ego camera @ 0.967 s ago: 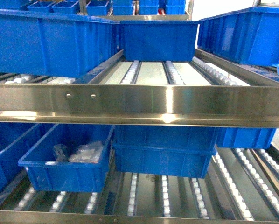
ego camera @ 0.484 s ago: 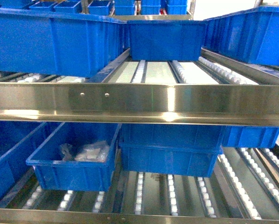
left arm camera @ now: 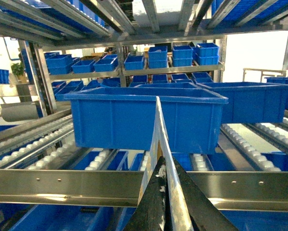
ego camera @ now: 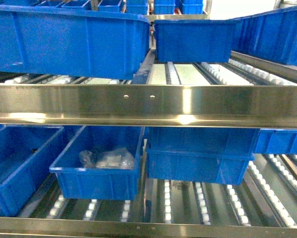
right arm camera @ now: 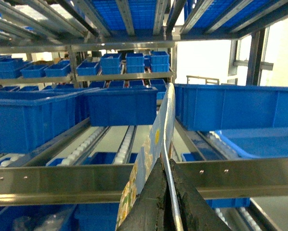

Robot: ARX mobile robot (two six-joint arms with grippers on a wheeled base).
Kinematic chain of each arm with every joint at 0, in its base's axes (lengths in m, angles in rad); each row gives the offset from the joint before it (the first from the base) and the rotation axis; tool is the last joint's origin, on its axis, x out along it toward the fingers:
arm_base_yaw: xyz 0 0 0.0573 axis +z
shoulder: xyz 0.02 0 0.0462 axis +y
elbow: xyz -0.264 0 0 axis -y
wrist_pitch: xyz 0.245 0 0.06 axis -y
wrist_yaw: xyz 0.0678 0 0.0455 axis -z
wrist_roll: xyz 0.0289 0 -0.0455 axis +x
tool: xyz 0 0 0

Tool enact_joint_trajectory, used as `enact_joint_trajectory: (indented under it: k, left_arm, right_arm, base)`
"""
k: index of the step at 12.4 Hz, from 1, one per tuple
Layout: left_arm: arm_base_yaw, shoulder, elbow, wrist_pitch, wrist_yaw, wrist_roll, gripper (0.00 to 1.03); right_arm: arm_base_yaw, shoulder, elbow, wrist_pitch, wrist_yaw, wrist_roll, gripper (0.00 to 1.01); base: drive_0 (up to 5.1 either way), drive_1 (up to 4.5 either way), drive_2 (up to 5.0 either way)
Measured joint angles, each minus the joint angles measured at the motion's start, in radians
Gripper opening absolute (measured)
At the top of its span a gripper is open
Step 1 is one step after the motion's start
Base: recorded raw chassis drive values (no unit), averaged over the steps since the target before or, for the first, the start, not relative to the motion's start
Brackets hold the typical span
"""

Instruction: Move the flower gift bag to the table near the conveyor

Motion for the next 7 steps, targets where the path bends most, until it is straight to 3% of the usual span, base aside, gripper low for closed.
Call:
enact_joint_trajectory:
  k: [7]
  left_arm:
    - [0.0,0.0,0.0,0.0,0.0,0.0,0.02]
  right_arm:
    - [0.0,0.0,0.0,0.001,0.0,0.0,0.02]
  base:
    - [-5.0,2.41,2.4]
